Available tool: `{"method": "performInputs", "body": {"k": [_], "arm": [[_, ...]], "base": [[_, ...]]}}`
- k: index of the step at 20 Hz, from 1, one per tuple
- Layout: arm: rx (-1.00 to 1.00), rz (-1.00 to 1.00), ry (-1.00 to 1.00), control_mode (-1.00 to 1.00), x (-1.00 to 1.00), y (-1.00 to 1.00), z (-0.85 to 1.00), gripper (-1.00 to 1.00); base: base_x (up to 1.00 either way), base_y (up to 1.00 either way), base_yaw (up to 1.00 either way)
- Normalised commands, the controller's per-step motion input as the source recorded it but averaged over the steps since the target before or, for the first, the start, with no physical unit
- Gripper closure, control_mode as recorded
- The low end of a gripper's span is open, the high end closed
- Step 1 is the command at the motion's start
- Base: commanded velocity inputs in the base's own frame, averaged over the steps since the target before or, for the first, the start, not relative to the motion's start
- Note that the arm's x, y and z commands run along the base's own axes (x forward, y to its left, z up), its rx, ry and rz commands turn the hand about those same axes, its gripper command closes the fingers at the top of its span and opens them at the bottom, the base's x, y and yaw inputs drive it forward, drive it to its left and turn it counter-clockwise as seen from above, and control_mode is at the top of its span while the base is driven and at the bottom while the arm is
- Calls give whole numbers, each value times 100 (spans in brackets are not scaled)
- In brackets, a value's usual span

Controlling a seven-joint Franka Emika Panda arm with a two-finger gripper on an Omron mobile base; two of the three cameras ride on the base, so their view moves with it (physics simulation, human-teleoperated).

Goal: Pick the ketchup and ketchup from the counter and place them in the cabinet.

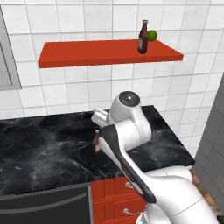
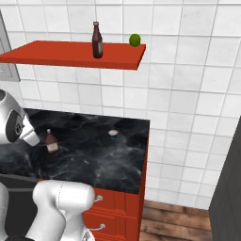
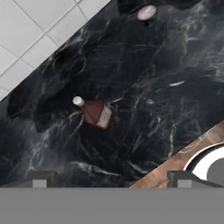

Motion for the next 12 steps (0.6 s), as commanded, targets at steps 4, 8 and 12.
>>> {"method": "performInputs", "body": {"k": [4, 8, 12], "arm": [[0, 0, 7, -100, 11, 0, -7, -100], [0, 0, 4, -100, 22, 0, -8, -100], [0, 0, 7, -100, 25, 0, -19, -100]], "base": [[0, 0, 0], [0, 0, 0], [0, 0, 0]]}}
